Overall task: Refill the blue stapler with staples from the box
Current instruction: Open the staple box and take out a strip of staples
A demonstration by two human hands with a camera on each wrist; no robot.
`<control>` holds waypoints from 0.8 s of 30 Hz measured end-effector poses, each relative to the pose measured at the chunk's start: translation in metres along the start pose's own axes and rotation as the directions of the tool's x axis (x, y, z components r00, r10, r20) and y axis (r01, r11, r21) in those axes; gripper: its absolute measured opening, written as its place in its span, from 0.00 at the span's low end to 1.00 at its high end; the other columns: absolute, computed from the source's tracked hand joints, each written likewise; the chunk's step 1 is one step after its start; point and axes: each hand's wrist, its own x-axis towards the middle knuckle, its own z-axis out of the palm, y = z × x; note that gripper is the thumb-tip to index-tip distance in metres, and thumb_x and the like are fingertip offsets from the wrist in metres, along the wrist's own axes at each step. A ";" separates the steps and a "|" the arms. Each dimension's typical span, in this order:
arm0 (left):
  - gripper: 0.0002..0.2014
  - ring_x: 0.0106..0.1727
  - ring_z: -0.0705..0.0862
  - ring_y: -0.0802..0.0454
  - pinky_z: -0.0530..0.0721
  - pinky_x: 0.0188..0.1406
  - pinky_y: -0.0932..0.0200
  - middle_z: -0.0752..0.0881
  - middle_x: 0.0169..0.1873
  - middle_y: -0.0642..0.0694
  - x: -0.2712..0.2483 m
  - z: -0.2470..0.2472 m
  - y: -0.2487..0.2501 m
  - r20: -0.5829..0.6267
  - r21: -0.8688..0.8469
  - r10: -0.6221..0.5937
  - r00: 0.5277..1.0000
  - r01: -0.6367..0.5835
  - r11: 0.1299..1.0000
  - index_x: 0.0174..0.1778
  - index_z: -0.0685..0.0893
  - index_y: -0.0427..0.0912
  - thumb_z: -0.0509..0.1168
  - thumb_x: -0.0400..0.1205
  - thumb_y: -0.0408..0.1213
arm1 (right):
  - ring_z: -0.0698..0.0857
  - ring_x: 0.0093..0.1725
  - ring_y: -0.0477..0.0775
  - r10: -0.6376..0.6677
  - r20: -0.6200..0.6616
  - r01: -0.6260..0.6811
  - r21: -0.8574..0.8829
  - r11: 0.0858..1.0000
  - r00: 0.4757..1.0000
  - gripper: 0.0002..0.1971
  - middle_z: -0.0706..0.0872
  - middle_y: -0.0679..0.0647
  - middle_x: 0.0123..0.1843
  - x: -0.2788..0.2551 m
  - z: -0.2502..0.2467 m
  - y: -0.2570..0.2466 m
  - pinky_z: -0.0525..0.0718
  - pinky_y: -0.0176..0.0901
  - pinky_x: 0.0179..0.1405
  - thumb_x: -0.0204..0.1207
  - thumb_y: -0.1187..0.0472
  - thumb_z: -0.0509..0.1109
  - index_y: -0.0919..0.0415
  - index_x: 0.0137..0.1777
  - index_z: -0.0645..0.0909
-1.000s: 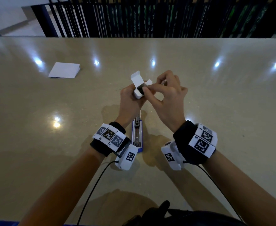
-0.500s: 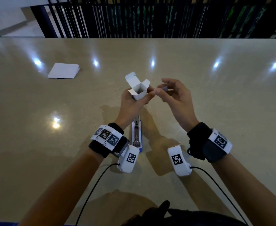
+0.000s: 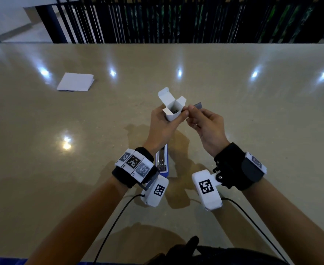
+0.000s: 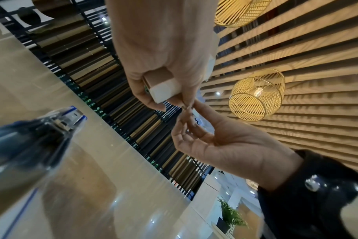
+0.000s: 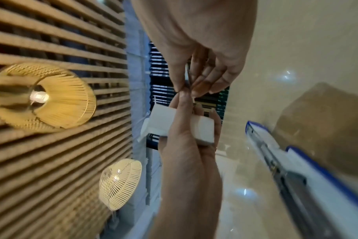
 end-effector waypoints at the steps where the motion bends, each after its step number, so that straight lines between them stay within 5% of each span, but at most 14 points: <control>1: 0.09 0.38 0.85 0.56 0.86 0.41 0.56 0.86 0.37 0.47 0.000 0.001 0.001 0.023 0.010 -0.017 1.000 0.017 1.000 0.50 0.85 0.31 0.73 0.77 0.31 | 0.80 0.30 0.42 -0.032 -0.030 0.031 -0.054 0.998 0.999 0.09 0.89 0.43 0.29 0.000 0.000 0.000 0.83 0.31 0.37 0.81 0.65 0.67 0.62 0.41 0.87; 6: 0.21 0.33 0.84 0.60 0.87 0.32 0.64 0.82 0.43 0.50 -0.005 0.006 0.000 0.181 0.100 -0.188 0.965 0.172 0.980 0.66 0.71 0.39 0.69 0.80 0.37 | 0.81 0.35 0.49 -0.112 -0.145 0.078 -0.224 0.971 0.983 0.12 0.83 0.52 0.35 0.004 -0.011 -0.002 0.79 0.39 0.37 0.83 0.63 0.62 0.59 0.38 0.80; 8: 0.19 0.35 0.83 0.58 0.87 0.33 0.62 0.80 0.44 0.48 -0.006 0.007 -0.001 0.219 0.126 -0.272 0.937 0.249 0.960 0.65 0.67 0.40 0.66 0.82 0.38 | 0.85 0.37 0.52 -0.105 -0.187 0.070 -0.187 0.980 0.977 0.11 0.83 0.53 0.39 0.007 -0.019 -0.007 0.81 0.40 0.37 0.84 0.63 0.60 0.61 0.40 0.77; 12: 0.17 0.38 0.78 0.55 0.78 0.37 0.57 0.74 0.49 0.43 -0.006 0.013 0.000 0.309 0.356 -0.513 0.801 0.403 0.843 0.66 0.61 0.39 0.57 0.86 0.40 | 0.91 0.33 0.52 -0.155 -0.180 0.133 -0.128 0.983 0.971 0.09 0.84 0.58 0.40 0.013 -0.039 -0.020 0.86 0.40 0.40 0.85 0.65 0.58 0.65 0.43 0.74; 15: 0.20 0.47 0.76 0.49 0.75 0.38 0.57 0.72 0.55 0.43 -0.007 0.020 0.000 0.425 0.640 -0.547 0.721 0.188 0.745 0.71 0.60 0.36 0.53 0.87 0.42 | 0.92 0.33 0.52 -0.190 -0.175 0.169 -0.129 0.977 0.966 0.12 0.87 0.57 0.37 0.016 -0.051 -0.026 0.87 0.40 0.38 0.85 0.66 0.58 0.64 0.38 0.75; 19: 0.24 0.64 0.77 0.35 0.79 0.61 0.42 0.74 0.65 0.32 -0.004 0.037 -0.014 0.451 0.805 -0.541 0.710 -0.061 0.590 0.71 0.66 0.30 0.58 0.85 0.42 | 0.92 0.32 0.51 -0.217 -0.179 0.192 -0.149 0.970 0.960 0.10 0.89 0.54 0.34 0.018 -0.061 -0.027 0.88 0.39 0.36 0.84 0.64 0.61 0.63 0.40 0.75; 22: 0.21 0.56 0.81 0.42 0.81 0.52 0.50 0.78 0.58 0.41 -0.007 0.047 -0.015 0.464 0.783 -0.509 0.725 -0.067 0.619 0.68 0.72 0.34 0.63 0.83 0.43 | 0.91 0.31 0.48 -0.218 -0.155 0.190 -0.178 0.966 0.964 0.10 0.89 0.56 0.36 0.016 -0.065 -0.024 0.89 0.41 0.39 0.85 0.63 0.61 0.63 0.41 0.76; 24: 0.20 0.49 0.77 0.48 0.75 0.43 0.59 0.75 0.51 0.45 -0.011 0.049 -0.012 0.484 0.780 -0.507 0.713 -0.089 0.619 0.66 0.73 0.33 0.64 0.83 0.42 | 0.91 0.32 0.48 -0.211 -0.132 0.181 -0.204 0.962 0.969 0.10 0.90 0.56 0.37 0.014 -0.066 -0.023 0.89 0.45 0.44 0.85 0.63 0.61 0.65 0.43 0.77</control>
